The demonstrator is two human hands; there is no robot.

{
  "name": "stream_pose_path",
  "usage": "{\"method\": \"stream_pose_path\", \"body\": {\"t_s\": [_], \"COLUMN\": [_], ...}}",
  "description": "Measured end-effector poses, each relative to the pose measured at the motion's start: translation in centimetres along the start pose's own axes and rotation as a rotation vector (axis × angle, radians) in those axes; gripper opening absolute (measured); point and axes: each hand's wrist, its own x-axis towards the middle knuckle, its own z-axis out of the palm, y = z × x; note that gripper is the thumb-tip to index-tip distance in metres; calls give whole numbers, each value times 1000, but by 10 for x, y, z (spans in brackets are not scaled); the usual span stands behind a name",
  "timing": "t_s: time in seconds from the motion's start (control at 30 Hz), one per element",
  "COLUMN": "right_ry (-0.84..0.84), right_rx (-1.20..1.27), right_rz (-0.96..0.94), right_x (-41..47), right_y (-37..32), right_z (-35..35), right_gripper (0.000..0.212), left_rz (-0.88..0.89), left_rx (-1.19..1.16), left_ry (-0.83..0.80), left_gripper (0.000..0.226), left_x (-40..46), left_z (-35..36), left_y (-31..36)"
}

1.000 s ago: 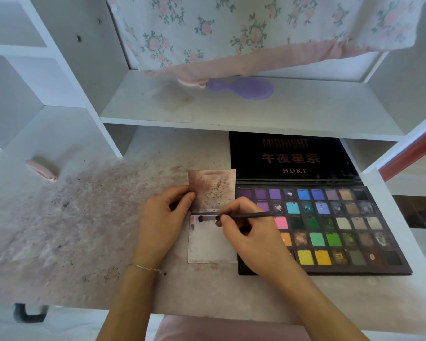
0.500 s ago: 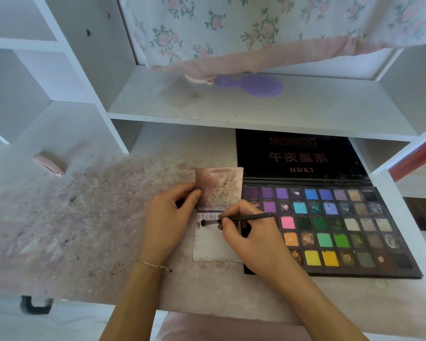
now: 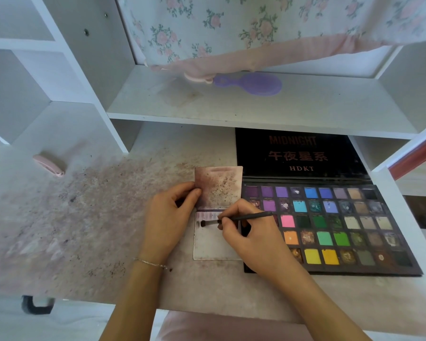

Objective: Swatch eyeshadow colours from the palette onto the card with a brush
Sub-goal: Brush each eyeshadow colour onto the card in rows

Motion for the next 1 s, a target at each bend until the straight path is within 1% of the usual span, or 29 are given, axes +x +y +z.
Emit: {"method": "stream_pose_path", "body": {"t_s": [0.1,0.17,0.43,0.53,0.67,0.8,1.0], "right_ry": [15,2,10,-4,20,-17,-12], "right_rx": [-2,1,2,4,-5,1,17], "right_rz": [-1,-1,-6,-1,-12,6,-2], "right_x": [0,0,1,1,1,0,0], "right_y": [1,1,2,2,2,2,2], "right_z": [0,0,0,0,1,-1,0], "right_gripper": [21,19,24,24,24,24,21], "left_rz": [7,1,12,12,20,28,27], "left_rx": [-3,4,13,21,21,23,22], "left_ry": [-7,-12,-5,-5,-7,4,4], "left_gripper": [22,18,16,15,16,15,15], "left_x": [0,1,0,1,1,0,1], "left_z": [0,0,0,0,0,0,1], "left_y": [1,0,0,0,0,0,-1]}}
